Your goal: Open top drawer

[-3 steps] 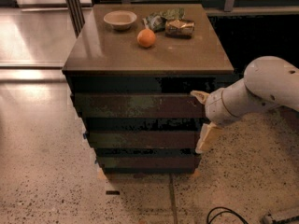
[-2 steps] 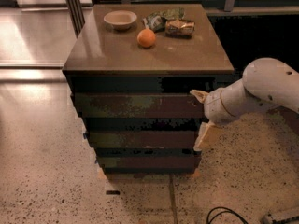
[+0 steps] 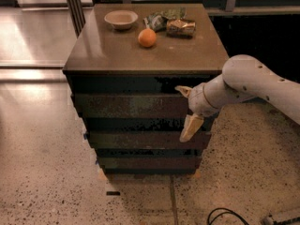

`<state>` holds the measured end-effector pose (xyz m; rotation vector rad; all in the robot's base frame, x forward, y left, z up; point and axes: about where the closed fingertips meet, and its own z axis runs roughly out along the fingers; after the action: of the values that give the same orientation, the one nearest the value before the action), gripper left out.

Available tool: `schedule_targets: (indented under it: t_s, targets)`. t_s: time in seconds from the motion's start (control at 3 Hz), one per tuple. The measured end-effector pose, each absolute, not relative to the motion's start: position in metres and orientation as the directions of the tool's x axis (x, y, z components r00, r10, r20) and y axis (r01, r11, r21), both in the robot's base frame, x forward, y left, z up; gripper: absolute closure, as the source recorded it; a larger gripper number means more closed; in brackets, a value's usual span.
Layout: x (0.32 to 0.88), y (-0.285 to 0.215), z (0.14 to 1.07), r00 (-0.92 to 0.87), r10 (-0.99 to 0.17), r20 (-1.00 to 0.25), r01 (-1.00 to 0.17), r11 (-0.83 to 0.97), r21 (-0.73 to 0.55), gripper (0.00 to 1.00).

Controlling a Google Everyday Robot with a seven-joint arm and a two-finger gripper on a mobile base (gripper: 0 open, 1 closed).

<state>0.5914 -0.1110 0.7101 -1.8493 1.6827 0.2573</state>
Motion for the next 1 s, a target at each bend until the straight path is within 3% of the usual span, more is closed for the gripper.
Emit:
schedule_targets:
  t_s: [0.33, 1.0]
  targets:
    - [0.6111, -0.0999, 0.6916, 0.120, -0.830, -0.545, -0.974, 0.009, -0.228, 0.00]
    - [0.6164, -0.0947, 0.6832, 0.105, -0.824, -0.556, -0.980, 0.010, -0.199, 0.00]
